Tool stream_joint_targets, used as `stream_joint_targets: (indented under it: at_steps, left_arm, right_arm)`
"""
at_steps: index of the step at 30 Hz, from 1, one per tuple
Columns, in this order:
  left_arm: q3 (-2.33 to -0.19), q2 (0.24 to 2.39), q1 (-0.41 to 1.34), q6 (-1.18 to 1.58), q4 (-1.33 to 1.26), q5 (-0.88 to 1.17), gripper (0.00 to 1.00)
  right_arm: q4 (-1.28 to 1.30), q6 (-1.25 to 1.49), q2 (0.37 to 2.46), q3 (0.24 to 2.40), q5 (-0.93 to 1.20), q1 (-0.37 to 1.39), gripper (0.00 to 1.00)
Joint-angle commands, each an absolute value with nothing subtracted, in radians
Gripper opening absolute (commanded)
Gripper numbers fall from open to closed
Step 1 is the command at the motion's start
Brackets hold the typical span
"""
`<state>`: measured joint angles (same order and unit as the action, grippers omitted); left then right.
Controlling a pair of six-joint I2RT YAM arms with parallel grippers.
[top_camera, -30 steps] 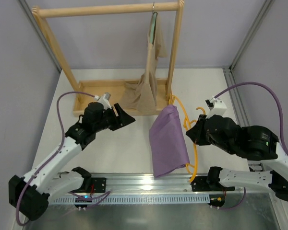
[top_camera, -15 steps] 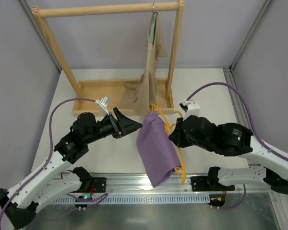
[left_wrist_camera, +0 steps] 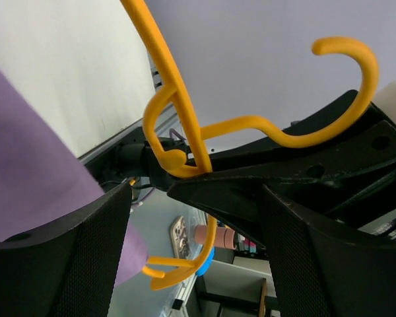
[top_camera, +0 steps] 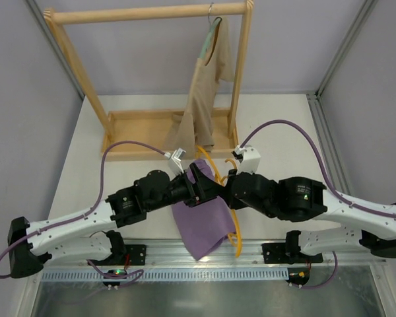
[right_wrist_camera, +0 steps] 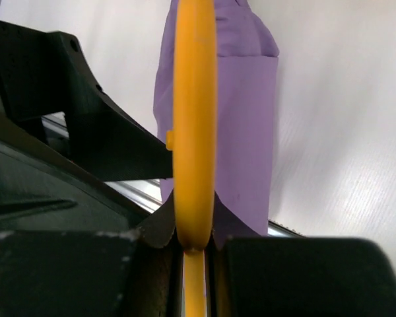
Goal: Place the trousers on the hanger
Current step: Pass the hanger from the right arm to the left
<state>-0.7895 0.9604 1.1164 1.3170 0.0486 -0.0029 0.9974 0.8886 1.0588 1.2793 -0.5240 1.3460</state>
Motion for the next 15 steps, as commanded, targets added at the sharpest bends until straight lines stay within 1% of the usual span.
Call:
stream_joint_targets:
  at_steps: [1, 5, 6, 8, 11, 12, 15]
  left_arm:
    - [-0.761, 0.994, 1.154, 1.368, -0.096, -0.124, 0.76]
    - [-0.753, 0.989, 1.17, 1.378, -0.1, -0.176, 0.69]
    - [-0.753, 0.986, 1.172, 1.378, -0.097, -0.184, 0.66]
    - [-0.752, 0.962, 1.17, 1.381, -0.059, -0.224, 0.64]
    - [-0.709, 0.908, 1.172, 1.419, -0.067, -0.284, 0.67]
    - [-0.697, 0.897, 1.172, 1.43, -0.086, -0.299, 0.7]
    - [-0.695, 0.887, 1.17, 1.445, -0.075, -0.33, 0.73]
  right_arm:
    - [0.828, 0.923, 1.061, 1.293, -0.534, 1.384, 0.04]
    - [0.819, 0.931, 1.049, 1.259, -0.526, 1.405, 0.04]
    - [0.815, 0.937, 1.033, 1.249, -0.529, 1.41, 0.04]
    - [0.807, 0.945, 1.013, 1.217, -0.532, 1.413, 0.04]
    - [0.787, 0.953, 0.976, 1.181, -0.537, 1.417, 0.04]
    - [0.785, 0.953, 0.97, 1.177, -0.54, 1.419, 0.04]
    - [0.775, 0.945, 0.96, 1.166, -0.538, 1.417, 0.04]
